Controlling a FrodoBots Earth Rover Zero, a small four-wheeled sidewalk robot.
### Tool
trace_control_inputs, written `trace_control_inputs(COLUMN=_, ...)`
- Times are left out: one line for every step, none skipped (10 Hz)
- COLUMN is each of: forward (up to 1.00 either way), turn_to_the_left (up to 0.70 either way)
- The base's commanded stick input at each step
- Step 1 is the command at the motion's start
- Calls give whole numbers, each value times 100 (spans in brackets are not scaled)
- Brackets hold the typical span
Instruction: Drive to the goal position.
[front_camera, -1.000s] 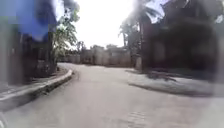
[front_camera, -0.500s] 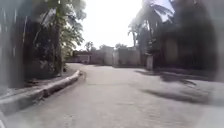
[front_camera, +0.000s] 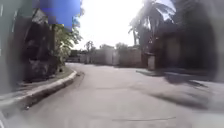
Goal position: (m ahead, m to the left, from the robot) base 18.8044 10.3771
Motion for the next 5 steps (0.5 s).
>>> trace_control_inputs(forward=85, turn_to_the_left=0)
trace_control_inputs(forward=85, turn_to_the_left=0)
trace_control_inputs(forward=85, turn_to_the_left=0)
trace_control_inputs(forward=85, turn_to_the_left=0)
trace_control_inputs(forward=85, turn_to_the_left=0)
